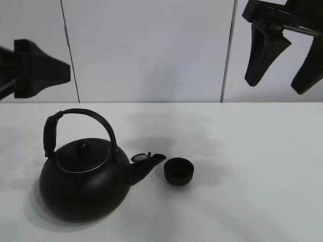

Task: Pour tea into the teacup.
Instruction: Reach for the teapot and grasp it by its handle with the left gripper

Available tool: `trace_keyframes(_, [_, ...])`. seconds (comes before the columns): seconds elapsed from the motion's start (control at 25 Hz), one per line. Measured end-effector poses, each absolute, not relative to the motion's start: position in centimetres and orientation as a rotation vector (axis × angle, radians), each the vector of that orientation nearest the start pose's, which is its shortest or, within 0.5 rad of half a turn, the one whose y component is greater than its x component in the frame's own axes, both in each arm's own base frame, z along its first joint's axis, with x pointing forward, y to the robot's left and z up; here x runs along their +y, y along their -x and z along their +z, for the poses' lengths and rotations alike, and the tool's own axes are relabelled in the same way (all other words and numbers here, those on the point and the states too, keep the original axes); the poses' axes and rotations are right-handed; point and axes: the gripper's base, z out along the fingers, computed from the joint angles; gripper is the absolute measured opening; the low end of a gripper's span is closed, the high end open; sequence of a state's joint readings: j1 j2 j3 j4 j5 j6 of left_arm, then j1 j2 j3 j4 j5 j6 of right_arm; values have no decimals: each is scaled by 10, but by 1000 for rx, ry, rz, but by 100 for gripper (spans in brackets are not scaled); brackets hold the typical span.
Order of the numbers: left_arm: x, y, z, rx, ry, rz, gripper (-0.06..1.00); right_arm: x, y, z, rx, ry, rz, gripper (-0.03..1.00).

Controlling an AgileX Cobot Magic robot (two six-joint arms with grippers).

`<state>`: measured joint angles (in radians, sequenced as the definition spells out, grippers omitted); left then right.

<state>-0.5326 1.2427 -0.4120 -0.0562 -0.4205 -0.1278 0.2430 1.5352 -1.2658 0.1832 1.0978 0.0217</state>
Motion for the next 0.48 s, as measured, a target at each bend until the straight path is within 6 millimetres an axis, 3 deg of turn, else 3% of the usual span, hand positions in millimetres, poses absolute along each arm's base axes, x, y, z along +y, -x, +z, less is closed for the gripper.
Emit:
trace_keyframes(0.24, [-102, -173, 193, 1745, -370, -469, 54, 88, -293, 297, 2852, 231, 305, 51])
trace_keyframes(0.48, [-107, -174, 164, 1810, -458, -453, 54, 88, -293, 297, 2852, 231, 305, 51])
